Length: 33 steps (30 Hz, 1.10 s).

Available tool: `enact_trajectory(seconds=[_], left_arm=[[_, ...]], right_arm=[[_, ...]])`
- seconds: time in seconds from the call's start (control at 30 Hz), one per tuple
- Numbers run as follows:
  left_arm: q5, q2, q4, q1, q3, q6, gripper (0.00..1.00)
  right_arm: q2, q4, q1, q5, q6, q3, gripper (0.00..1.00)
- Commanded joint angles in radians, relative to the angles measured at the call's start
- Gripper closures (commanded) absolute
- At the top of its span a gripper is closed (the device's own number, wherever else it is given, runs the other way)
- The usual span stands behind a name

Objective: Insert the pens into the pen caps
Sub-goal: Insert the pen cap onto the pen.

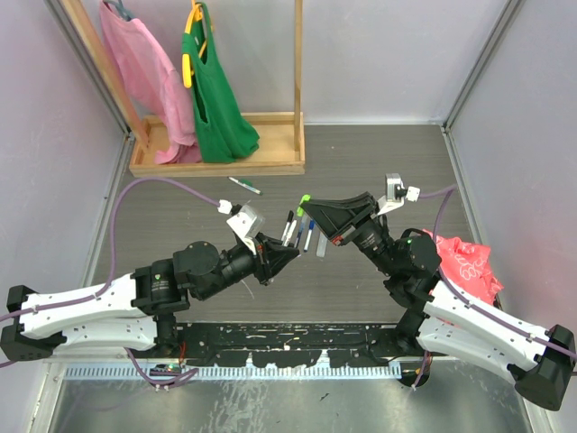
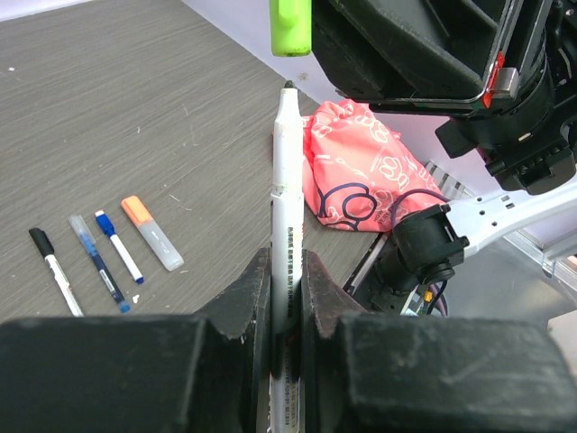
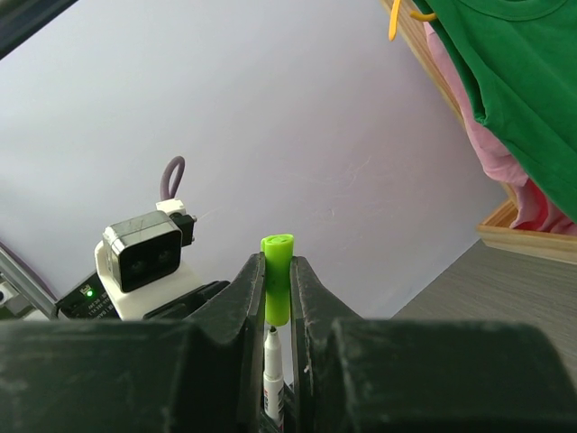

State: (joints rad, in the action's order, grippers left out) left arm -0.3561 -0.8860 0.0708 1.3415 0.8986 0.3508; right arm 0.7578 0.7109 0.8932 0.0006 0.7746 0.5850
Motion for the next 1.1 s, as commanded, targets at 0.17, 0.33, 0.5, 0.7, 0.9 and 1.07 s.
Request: enact_trajectory(seconds=[0.17,0.33,0.5,0.7,0.9,1.07], left_arm=[[-0.014,0.003,-0.062,0.003,0.024,-0.003,1.00],[-0.015,0.008,-0.062,0.002,0.021,-0.003,1.00],[-0.020,0.019,-0.062,0.003,0.013,-0.004,1.00],[-0.025,0.025,-0.062,0.004,0.009,-0.003,1.00],[-0.031,0.024,-0.063,0.002,0.008,-0.001,1.00],[-0.030,0.021,-0.066,0.003,0.009,0.001,1.00]], right_arm=[[-0.001,0.056,-0.002,-0.028,0.017,0.020,1.00],[0.009,0.061,-0.002,-0.036,0.024,0.017,1.00],[0.019,0.068,-0.002,-0.045,0.028,0.017,1.00],[0.018,0.074,-0.002,-0.049,0.032,0.009,1.00],[0.008,0.075,-0.003,-0.053,0.031,-0.001,1.00],[0.003,0.071,-0.002,-0.058,0.031,-0.007,1.00]])
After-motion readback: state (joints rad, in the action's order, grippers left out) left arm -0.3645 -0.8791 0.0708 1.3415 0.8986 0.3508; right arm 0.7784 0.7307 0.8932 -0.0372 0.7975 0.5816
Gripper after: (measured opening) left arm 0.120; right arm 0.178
